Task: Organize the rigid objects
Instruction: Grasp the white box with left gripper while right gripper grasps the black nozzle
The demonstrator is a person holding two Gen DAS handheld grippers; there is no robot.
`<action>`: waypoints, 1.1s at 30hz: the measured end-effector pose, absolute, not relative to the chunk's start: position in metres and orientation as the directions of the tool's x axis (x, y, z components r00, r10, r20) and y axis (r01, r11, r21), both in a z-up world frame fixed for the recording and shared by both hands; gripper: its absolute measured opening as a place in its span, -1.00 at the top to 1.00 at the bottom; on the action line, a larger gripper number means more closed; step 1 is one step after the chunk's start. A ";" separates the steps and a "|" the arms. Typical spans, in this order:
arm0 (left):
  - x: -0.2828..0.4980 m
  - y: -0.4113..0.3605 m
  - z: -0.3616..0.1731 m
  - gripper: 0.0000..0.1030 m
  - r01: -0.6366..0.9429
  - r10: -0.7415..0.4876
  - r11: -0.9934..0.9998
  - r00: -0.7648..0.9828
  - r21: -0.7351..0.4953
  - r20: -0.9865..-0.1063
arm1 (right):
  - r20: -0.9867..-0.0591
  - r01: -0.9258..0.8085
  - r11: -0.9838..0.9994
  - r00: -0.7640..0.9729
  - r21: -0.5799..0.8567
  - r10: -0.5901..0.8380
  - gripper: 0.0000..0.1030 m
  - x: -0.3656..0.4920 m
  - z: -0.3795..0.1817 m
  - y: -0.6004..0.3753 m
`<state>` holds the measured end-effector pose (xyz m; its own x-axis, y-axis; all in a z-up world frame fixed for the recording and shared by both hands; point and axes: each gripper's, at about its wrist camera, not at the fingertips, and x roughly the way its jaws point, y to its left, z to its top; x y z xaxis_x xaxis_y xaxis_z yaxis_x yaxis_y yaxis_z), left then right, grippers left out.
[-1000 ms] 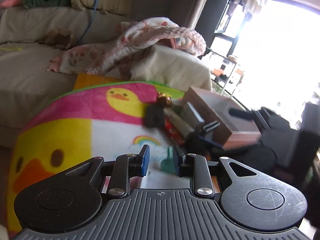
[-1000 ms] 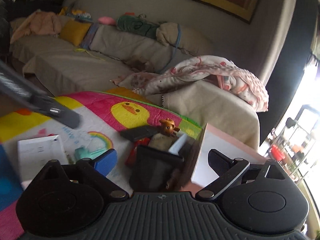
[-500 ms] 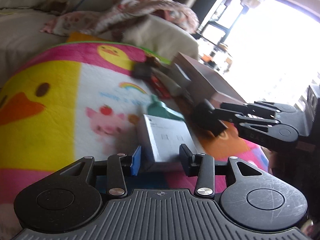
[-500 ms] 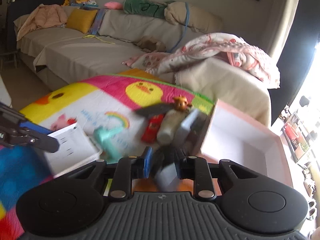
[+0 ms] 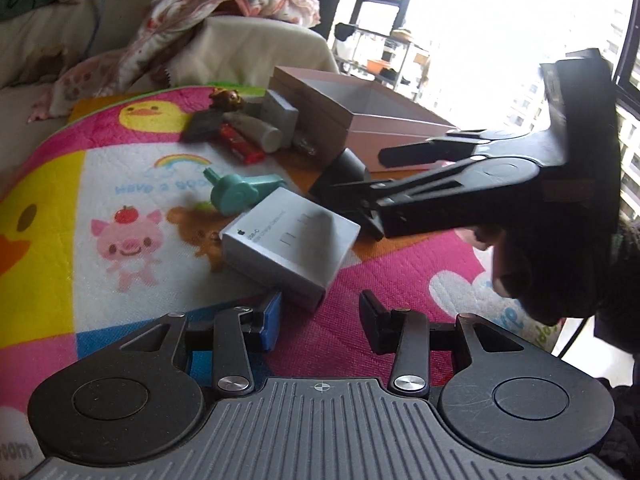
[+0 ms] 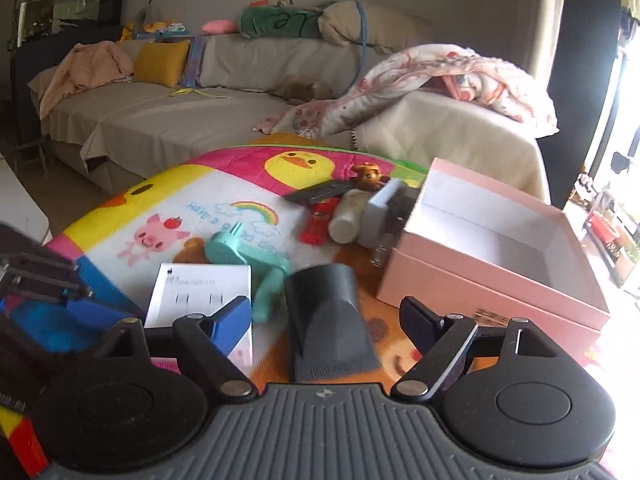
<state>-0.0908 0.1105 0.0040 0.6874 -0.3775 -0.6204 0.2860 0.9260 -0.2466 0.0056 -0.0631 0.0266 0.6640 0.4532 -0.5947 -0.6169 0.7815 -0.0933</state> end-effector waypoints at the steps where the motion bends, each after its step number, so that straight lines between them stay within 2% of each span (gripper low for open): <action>1: -0.090 0.111 0.004 0.18 0.276 -0.367 0.930 0.689 -0.242 -0.624 | -0.607 -0.612 0.789 0.650 -0.062 0.457 -0.51 0.013 0.025 -0.062; 2: -0.092 0.111 0.005 0.23 0.268 -0.357 0.934 0.692 -0.236 -0.628 | -0.623 -0.605 0.796 0.633 -0.029 0.459 -0.39 0.021 0.022 -0.062; 3: -0.093 0.111 0.005 0.24 0.262 -0.349 0.937 0.692 -0.231 -0.632 | -0.649 -0.601 0.799 0.608 0.001 0.458 -0.02 0.028 0.020 -0.062; 7: -0.094 0.101 0.007 0.23 0.276 -0.321 0.945 0.690 -0.175 -0.648 | -0.660 -0.574 0.817 0.594 0.052 0.459 0.03 0.029 0.018 -0.085; 9: -0.095 0.089 0.008 0.14 0.309 -0.308 0.944 0.688 -0.119 -0.657 | -0.654 -0.550 0.834 0.618 0.039 0.437 0.03 0.022 0.015 -0.103; 12: -0.097 0.067 0.007 -0.22 0.389 -0.320 0.920 0.664 -0.054 -0.676 | -0.642 -0.495 0.868 0.653 0.040 0.402 0.02 0.013 0.012 -0.134; 14: -0.098 0.053 0.004 -0.66 0.440 -0.332 0.898 0.641 -0.022 -0.692 | -0.639 -0.467 0.882 0.660 0.063 0.395 0.02 0.011 0.010 -0.150; 16: -0.098 0.047 0.002 -0.80 0.462 -0.340 0.887 0.627 -0.018 -0.701 | -0.642 -0.443 0.892 0.657 0.094 0.394 -0.10 0.012 0.004 -0.162; 18: -0.098 0.047 0.006 -0.76 0.475 -0.355 0.880 0.616 -0.028 -0.704 | -0.635 -0.432 0.894 0.659 0.119 0.402 -0.13 0.014 0.002 -0.168; 19: -0.098 0.048 0.010 -0.72 0.486 -0.372 0.873 0.611 -0.040 -0.698 | -0.631 -0.431 0.895 0.663 0.117 0.402 -0.26 0.014 0.003 -0.168; 21: -0.099 0.056 0.023 -0.71 0.480 -0.382 0.877 0.645 -0.039 -0.662 | -0.639 -0.429 0.896 0.660 0.109 0.394 -0.39 0.015 0.000 -0.166; 26: -0.075 0.078 0.043 -0.71 0.357 -0.273 0.934 0.766 0.032 -0.582 | -0.644 -0.442 0.892 0.657 0.091 0.391 -0.49 0.013 -0.001 -0.161; 33: -0.037 0.080 0.014 -0.71 0.368 -0.310 0.928 0.676 -0.059 -0.669 | -0.646 -0.447 0.891 0.657 0.082 0.389 -0.52 0.011 -0.001 -0.159</action>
<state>-0.0375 0.0804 0.0144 0.6758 -0.3104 -0.6686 0.3681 0.9279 -0.0588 0.0112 -0.1591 -0.0010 0.6565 0.3891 -0.6462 -0.4474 0.8906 0.0818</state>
